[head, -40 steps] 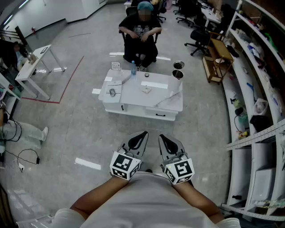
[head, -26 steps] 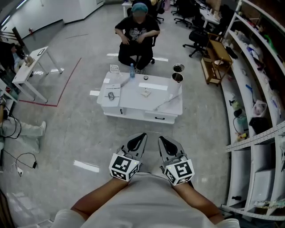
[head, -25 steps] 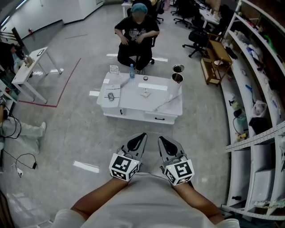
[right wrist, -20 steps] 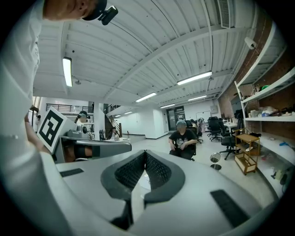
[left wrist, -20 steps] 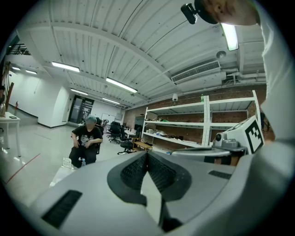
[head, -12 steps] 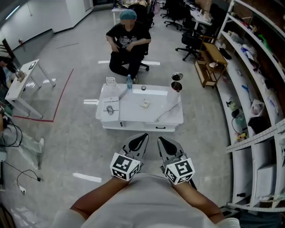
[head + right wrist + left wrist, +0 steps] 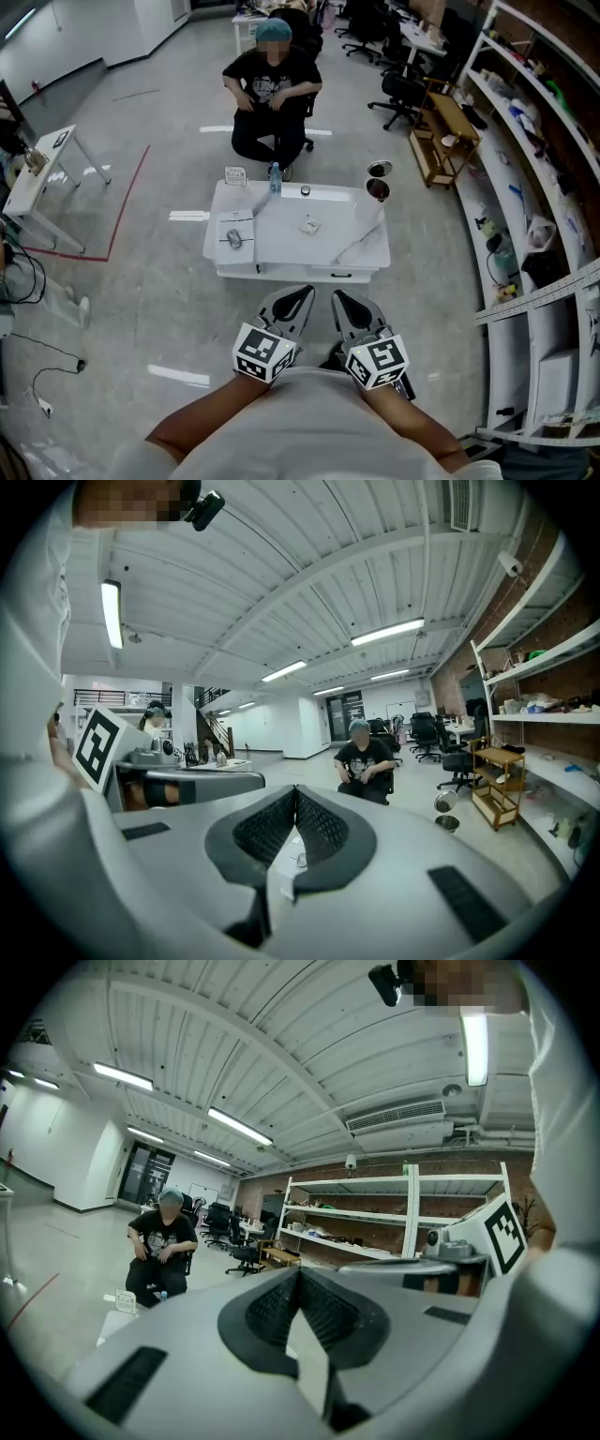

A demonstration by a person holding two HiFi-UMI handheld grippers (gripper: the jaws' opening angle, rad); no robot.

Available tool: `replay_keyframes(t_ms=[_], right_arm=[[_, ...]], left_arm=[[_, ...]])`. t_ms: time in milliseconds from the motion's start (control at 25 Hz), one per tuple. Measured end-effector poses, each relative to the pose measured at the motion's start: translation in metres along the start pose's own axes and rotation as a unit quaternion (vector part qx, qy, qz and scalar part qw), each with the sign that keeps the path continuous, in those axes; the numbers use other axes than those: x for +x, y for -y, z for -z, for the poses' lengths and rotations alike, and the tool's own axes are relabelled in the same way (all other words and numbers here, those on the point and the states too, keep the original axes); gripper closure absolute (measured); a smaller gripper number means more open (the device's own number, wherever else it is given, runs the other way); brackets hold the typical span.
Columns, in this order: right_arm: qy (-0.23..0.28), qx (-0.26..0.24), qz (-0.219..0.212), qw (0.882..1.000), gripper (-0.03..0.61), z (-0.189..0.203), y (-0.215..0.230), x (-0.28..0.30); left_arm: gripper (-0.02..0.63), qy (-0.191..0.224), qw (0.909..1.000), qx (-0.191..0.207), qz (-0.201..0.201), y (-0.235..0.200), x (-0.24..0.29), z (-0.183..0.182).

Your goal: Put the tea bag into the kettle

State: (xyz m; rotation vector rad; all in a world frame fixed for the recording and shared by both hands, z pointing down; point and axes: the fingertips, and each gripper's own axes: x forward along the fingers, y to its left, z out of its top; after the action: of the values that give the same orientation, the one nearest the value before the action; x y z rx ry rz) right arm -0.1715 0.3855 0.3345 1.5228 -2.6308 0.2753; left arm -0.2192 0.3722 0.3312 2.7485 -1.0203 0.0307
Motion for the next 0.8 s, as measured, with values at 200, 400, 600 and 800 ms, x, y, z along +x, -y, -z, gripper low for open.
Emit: replay_keyframes(t_ms=[200, 400, 600, 800], right_arm=[[0.002, -0.003, -0.007, 1.000, 0.569, -0.002, 0.003, 0.017], [0.003, -0.004, -0.022, 1.000, 0.569, -0.006, 0.015, 0.038], [0.003, -0.010, -0.042, 0.999, 0.569, -0.009, 0.033, 0.058], [0.002, -0.001, -0.051, 0.999, 0.569, -0.006, 0.075, 0.079]], left_arm=[[0.604, -0.008, 0.9997, -0.011, -0.021, -0.022, 0.004, 0.004], [0.604, -0.007, 0.9992, -0.011, -0.039, -0.039, 0.017, 0.001], [0.604, -0.005, 0.9984, -0.012, -0.054, -0.053, 0.040, -0.001], [0.604, -0.007, 0.9971, -0.027, -0.071, -0.070, 0.078, 0.005]])
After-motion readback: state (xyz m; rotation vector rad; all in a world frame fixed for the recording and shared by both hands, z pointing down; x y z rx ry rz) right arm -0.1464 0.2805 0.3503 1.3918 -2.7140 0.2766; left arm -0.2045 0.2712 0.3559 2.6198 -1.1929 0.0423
